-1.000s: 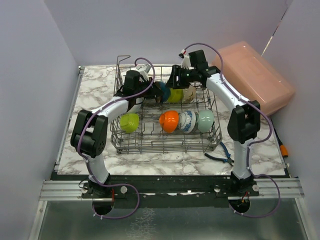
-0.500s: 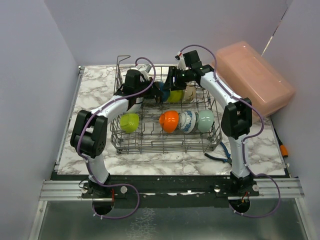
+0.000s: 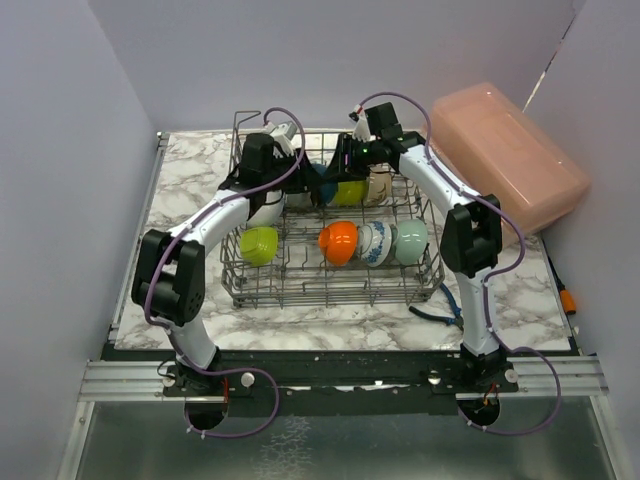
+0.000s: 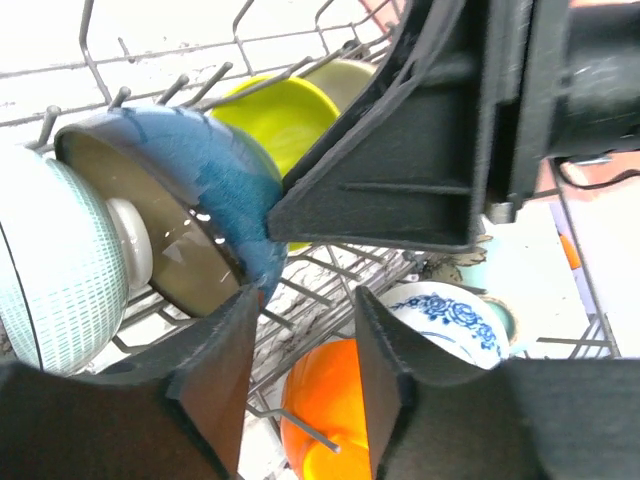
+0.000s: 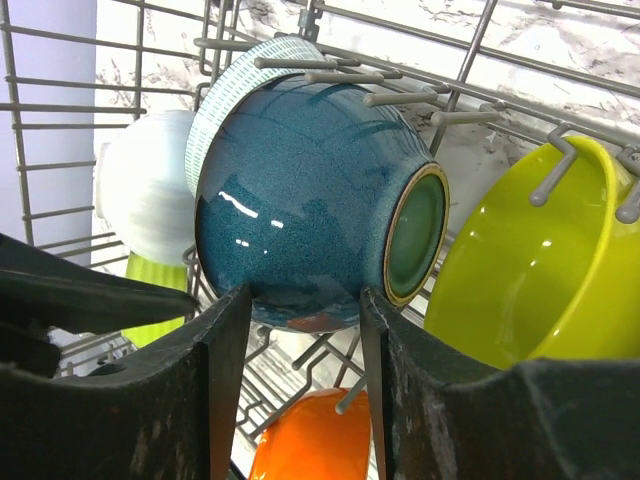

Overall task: Load the bowls into the dish rack
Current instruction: Adjust the bowl in the dish rack.

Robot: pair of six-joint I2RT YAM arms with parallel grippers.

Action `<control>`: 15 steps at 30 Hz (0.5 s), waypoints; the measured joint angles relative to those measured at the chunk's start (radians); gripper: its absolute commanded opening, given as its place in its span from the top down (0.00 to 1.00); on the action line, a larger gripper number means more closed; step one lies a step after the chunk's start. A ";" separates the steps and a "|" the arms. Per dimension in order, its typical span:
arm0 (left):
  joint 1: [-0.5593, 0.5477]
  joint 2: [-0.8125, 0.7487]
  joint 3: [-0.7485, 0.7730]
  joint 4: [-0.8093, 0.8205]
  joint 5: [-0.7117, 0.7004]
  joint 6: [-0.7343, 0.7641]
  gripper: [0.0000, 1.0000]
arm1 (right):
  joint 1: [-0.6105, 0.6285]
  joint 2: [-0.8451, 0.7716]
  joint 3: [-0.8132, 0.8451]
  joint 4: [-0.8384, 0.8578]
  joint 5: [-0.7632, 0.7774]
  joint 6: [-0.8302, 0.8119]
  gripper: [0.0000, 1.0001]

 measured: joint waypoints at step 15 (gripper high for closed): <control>0.040 -0.128 0.059 -0.041 -0.005 0.012 0.38 | -0.004 0.001 -0.035 0.052 -0.019 0.040 0.57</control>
